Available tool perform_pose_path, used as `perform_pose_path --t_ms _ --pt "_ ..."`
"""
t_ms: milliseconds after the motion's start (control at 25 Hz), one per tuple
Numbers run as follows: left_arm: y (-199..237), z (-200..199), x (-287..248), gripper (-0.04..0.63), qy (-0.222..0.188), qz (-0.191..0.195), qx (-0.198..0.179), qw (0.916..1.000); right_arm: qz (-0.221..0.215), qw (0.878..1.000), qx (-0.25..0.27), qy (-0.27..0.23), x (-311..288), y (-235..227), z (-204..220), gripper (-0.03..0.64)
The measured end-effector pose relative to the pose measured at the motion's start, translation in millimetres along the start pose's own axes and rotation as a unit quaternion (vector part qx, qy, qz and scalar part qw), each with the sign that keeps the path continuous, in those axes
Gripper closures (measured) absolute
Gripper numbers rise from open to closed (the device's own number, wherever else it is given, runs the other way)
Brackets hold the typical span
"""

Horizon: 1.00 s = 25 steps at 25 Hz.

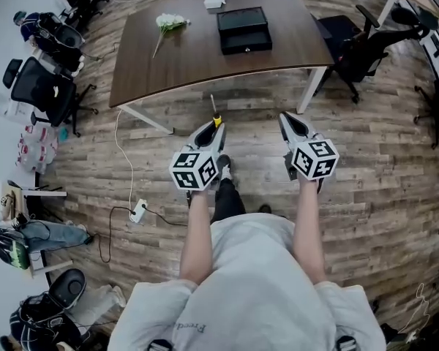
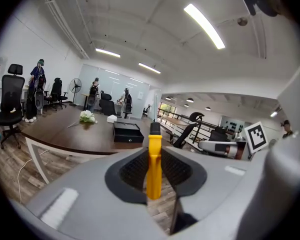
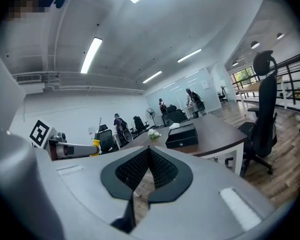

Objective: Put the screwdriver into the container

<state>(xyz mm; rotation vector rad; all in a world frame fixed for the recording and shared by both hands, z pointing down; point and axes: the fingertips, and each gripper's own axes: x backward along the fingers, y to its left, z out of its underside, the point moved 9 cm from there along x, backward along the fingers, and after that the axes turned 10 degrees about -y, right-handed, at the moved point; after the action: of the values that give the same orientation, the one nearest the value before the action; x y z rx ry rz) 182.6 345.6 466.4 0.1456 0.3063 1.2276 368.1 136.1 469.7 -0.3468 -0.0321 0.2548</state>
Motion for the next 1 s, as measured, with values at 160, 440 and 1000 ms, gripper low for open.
perform_pose_path --t_ms 160,440,1000 --pt "25 -20 -31 0.460 0.000 0.013 -0.006 0.9999 0.014 1.000 -0.001 -0.016 -34 -14 -15 0.615" --pt "99 -49 -91 0.460 -0.007 0.024 0.017 0.9995 0.033 0.999 -0.028 -0.031 -95 -29 -9 0.615" --pt "243 -94 -194 0.460 0.043 0.083 0.013 0.9955 0.118 0.992 -0.035 -0.018 -228 -38 1 0.616"
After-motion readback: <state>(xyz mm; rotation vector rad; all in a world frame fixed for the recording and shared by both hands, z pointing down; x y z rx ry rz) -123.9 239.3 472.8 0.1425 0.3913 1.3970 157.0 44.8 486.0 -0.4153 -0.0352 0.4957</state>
